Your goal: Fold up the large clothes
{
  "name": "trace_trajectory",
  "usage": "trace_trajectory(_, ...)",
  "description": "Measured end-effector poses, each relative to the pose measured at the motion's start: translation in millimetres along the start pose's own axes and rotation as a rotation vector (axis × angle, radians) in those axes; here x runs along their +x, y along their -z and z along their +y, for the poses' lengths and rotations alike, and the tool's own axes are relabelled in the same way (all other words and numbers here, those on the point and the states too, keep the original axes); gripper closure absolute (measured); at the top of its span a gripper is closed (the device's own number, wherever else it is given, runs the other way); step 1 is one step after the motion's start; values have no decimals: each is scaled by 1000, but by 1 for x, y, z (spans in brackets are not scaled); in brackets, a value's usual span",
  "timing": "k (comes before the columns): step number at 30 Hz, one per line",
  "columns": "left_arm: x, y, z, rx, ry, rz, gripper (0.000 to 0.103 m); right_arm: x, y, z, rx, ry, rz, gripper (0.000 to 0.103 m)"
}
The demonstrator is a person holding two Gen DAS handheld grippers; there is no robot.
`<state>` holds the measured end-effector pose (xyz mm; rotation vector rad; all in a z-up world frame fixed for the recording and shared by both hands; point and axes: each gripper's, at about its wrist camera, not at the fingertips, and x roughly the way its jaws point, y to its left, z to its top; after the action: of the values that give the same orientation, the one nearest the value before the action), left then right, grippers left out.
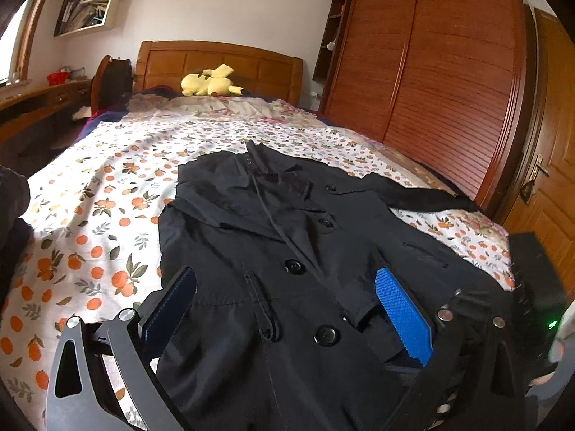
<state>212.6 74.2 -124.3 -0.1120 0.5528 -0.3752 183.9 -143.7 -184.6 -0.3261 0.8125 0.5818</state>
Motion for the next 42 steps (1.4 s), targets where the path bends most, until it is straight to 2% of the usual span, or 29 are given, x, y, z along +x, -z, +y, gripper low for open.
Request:
trace_trajectory(4, 0, -2, 4, -10, 2, -10, 2, 15, 2, 3, -8, 30, 28, 46)
trace_trajectory(6, 0, -1, 6, -12, -5, -11, 2, 16, 4, 4, -18, 54, 23, 55)
trace_trajectory(8, -1, -1, 7, -7, -17, -14, 2, 15, 3, 1, -14, 75, 12, 82)
trace_trajectory(10, 0, 0, 7, -1, -30, -15, 2, 5, 2, -8, 23, 54, -23, 99)
trace_trajectory(15, 1, 0, 3, 13, -44, -30, 2, -37, -1, -22, 90, 53, -126, 100)
trace_trajectory(19, 3, 3, -1, 23, -38, -28, 2, -67, -4, -25, 113, 28, -162, 100)
trace_trajectory(26, 6, 7, 1, 16, -45, -12, 2, -103, -6, -31, 186, -70, -220, 100)
trace_trajectory(33, 8, 9, 1, 24, -44, -12, 2, -95, -1, -53, 188, 63, -187, 100)
trace_trajectory(42, 10, 12, -10, 42, -37, -4, 2, -94, 4, -91, 214, 171, -176, 100)
